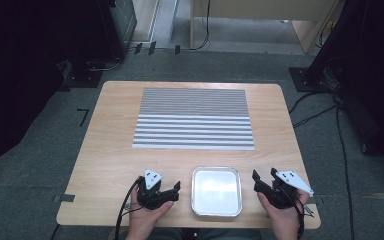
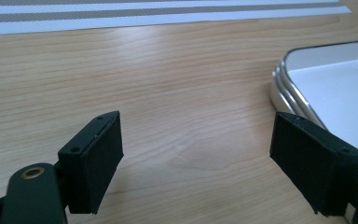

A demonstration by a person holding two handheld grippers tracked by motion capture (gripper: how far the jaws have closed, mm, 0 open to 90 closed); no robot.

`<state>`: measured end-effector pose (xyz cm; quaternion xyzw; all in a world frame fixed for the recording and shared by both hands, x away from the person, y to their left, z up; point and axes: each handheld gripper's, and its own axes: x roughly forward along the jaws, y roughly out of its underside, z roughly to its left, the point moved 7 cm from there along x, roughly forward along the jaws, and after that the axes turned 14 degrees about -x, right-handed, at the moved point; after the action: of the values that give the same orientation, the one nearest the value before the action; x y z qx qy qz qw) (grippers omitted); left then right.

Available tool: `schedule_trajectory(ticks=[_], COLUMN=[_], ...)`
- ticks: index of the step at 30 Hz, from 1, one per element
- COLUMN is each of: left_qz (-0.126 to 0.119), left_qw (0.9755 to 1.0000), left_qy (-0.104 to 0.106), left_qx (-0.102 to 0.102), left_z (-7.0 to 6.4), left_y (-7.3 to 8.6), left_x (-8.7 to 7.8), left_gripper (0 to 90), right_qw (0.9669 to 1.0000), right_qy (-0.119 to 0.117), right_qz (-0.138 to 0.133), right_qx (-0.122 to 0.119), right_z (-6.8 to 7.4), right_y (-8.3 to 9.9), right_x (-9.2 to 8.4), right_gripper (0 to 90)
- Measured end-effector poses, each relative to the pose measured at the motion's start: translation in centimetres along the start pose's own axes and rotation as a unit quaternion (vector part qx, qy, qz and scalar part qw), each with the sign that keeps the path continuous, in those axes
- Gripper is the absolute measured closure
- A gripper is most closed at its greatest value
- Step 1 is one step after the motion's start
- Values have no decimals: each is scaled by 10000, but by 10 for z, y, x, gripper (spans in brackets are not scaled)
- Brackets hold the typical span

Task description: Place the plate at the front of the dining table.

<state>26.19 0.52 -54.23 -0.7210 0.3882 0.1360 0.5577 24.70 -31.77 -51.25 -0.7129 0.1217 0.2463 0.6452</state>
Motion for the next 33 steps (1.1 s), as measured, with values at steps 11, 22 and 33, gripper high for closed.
schedule_trajectory(ticks=[11,22,33], left_qz=[-24,-85,18], left_qw=[9998,9997,9998], left_qy=[212,210,190], left_qx=[4,29,25], left_z=[-39,-58,-65], left_y=[2,12,23], left_x=[0,2,7], left_gripper=[268,406,495], right_qw=[9982,9958,9937], right_qy=[-583,-856,-1001], right_qz=[44,-9,149], right_qx=[-121,323,485], right_z=[28,37,46], right_y=[4,9,14], right_x=[-1,-1,5], right_gripper=[538,739,834])
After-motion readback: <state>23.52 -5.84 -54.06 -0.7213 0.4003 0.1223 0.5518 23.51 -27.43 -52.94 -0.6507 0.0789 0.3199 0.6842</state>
